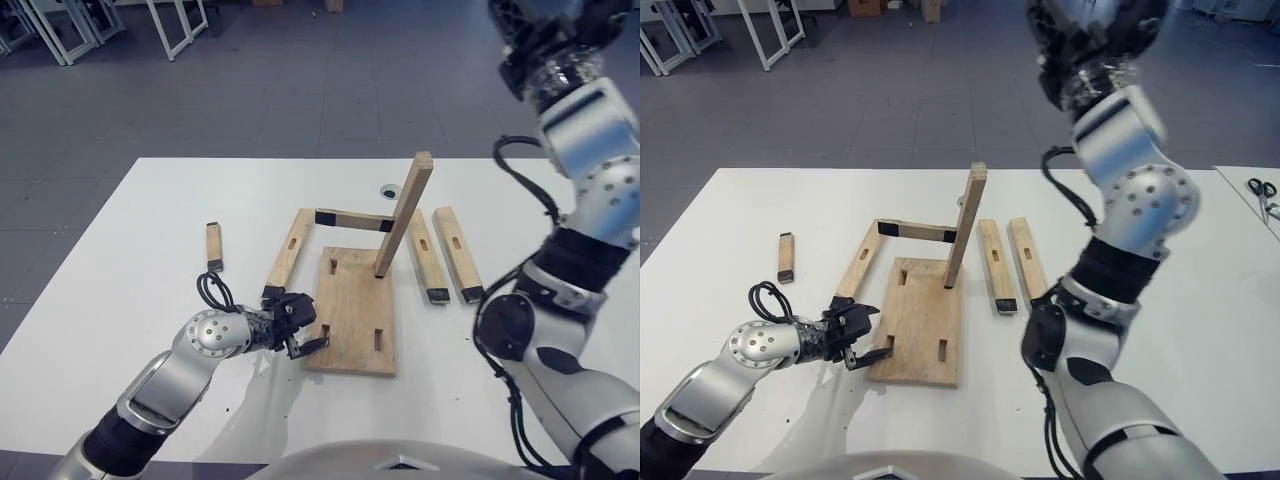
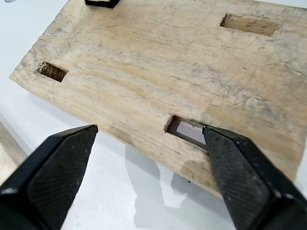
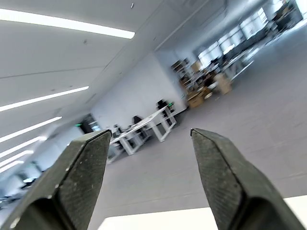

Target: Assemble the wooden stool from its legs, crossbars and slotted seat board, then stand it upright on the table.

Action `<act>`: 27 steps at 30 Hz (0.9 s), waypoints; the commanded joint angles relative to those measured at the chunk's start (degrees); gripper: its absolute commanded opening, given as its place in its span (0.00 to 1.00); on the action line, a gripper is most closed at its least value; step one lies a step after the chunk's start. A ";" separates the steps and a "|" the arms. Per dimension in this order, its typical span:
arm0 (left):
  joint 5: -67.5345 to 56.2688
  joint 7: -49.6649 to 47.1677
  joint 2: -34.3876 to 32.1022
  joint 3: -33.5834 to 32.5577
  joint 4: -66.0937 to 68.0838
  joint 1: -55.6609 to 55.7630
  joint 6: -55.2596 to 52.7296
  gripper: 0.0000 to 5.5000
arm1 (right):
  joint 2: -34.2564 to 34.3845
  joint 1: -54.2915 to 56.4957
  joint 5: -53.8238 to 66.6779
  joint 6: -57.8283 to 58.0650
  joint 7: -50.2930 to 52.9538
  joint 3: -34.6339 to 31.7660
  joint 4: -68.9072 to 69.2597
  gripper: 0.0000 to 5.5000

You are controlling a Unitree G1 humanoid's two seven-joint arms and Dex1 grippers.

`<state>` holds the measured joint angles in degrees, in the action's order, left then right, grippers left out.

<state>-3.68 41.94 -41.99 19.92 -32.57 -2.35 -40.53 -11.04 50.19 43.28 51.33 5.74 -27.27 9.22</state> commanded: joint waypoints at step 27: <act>-26.72 -9.73 13.74 -22.85 -10.31 16.83 -26.16 0.74 | -12.58 -47.83 -28.85 -22.12 -23.73 24.38 -12.65 0.40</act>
<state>-27.92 34.23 -31.29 0.08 -42.96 12.82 -64.92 -23.36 3.23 14.84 27.19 -18.54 -1.39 -3.16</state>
